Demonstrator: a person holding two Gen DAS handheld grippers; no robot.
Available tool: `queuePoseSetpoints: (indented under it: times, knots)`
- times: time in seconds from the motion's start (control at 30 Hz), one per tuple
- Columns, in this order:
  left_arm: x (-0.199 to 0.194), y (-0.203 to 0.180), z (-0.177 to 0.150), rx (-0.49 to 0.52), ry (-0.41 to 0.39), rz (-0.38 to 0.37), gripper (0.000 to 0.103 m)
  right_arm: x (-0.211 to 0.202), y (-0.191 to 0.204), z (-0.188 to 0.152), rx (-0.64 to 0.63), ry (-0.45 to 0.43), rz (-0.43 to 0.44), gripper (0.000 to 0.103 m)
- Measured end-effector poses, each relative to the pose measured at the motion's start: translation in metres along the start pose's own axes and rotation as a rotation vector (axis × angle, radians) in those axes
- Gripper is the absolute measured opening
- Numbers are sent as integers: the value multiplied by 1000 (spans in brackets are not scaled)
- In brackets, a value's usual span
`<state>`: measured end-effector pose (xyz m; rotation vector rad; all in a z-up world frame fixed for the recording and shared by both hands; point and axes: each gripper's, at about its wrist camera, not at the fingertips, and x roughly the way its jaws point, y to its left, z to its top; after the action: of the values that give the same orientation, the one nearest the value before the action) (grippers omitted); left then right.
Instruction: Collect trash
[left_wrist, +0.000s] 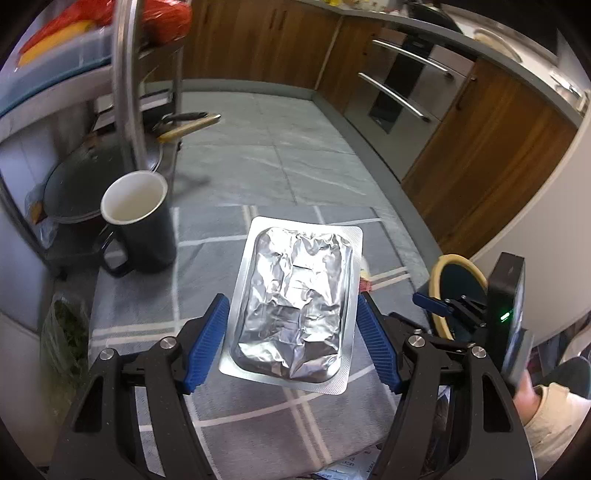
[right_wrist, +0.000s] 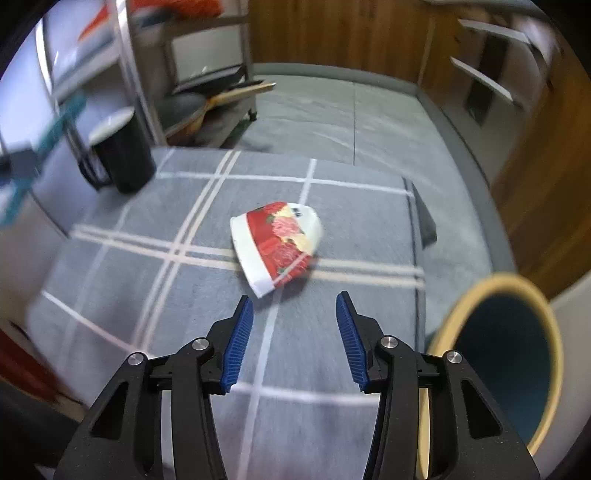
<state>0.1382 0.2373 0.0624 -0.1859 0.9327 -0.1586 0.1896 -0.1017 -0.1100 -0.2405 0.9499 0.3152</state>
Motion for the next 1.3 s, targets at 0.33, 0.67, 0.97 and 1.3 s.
queuePoseSetpoints:
  times: [0.33, 0.67, 0.97, 1.3]
  knots:
    - [11, 19, -4, -36, 32, -1, 69, 65, 51, 0, -239, 8, -265, 54]
    - [18, 11, -4, -14, 42, 1, 69, 51, 22, -2, -134, -37, -185, 4]
    - [18, -11, -1, 29, 28, -18, 69, -7, -20, 7, 39, -107, -44, 4]
    - [12, -31, 3, 62, 5, -44, 69, -78, -69, -3, 260, -153, 159, 4]
